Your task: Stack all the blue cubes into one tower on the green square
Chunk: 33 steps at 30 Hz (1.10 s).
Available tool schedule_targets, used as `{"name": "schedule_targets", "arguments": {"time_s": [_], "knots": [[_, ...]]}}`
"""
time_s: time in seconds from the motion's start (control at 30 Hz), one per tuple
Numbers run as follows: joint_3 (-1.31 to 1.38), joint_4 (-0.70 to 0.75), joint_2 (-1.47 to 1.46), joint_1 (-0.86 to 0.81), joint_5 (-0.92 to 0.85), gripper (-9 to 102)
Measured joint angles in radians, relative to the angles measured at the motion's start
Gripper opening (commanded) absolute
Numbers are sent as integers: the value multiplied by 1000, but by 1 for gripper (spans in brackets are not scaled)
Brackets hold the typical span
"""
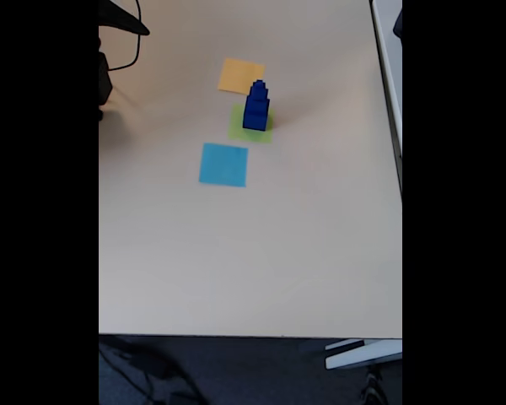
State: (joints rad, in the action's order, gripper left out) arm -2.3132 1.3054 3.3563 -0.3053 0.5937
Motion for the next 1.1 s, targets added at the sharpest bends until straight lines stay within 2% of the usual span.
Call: {"name": "schedule_targets", "arguments": {"time_s": [0.13, 0.4, 0.73, 1.1], "knots": [[3, 0, -75, -28, 150, 0], [137, -43, -469, -11, 391, 0], [419, -61, -896, 32, 459, 0], [707, 17, -1195, -2, 581, 0]]}}
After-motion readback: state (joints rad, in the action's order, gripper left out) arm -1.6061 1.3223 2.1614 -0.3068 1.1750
